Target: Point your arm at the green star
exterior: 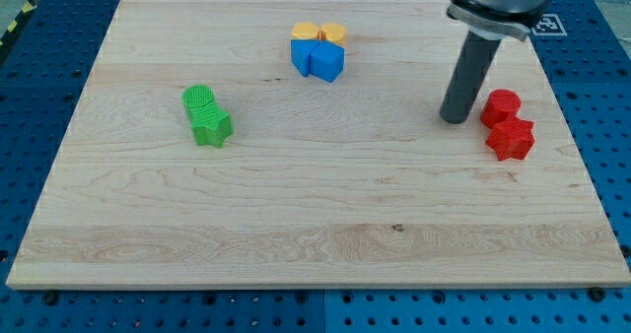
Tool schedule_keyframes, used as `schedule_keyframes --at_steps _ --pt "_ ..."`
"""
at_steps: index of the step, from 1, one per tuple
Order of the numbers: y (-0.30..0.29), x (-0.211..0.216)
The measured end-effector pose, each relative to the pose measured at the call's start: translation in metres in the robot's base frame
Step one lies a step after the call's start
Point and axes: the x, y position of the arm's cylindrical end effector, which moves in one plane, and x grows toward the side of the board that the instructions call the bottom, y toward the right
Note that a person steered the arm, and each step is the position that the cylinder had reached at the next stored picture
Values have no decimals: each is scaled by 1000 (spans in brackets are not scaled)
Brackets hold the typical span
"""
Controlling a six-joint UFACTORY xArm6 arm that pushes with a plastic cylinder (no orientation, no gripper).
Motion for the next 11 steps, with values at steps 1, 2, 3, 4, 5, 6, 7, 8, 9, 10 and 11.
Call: schedule_keyframes --at_steps 1,2,3,4,5,6,7,8,9,10,11 --pt "-22 0" --pt "-22 0" --pt "-25 0" --pt "-49 2" --pt "-78 4" --pt "-88 13" --pt "-93 34" --pt "-105 52" --pt "-132 65" --pt "-158 71" --pt "-163 71"
